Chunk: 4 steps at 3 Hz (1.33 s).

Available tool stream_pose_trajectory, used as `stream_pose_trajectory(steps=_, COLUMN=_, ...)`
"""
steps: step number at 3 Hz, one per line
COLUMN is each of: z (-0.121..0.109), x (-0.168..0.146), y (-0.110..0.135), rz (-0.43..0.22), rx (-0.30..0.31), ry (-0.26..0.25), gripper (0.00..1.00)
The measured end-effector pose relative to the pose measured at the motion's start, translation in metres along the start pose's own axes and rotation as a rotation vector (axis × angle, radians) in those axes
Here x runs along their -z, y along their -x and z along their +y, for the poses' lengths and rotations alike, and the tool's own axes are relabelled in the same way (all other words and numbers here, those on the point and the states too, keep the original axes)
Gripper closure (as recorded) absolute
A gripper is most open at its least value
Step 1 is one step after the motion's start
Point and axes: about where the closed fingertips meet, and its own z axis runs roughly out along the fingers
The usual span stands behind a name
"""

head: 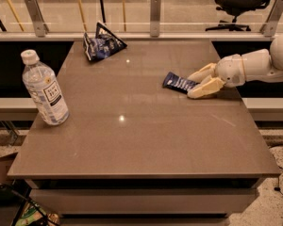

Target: Move rxbar blueberry near blue chip bag

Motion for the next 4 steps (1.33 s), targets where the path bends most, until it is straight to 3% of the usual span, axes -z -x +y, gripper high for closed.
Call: stream_pose_trajectory(steps=4, z=0.0005, x=-0.0019, y=0.0088, rz=0.018, rx=0.004, ry=-0.003, gripper=1.00)
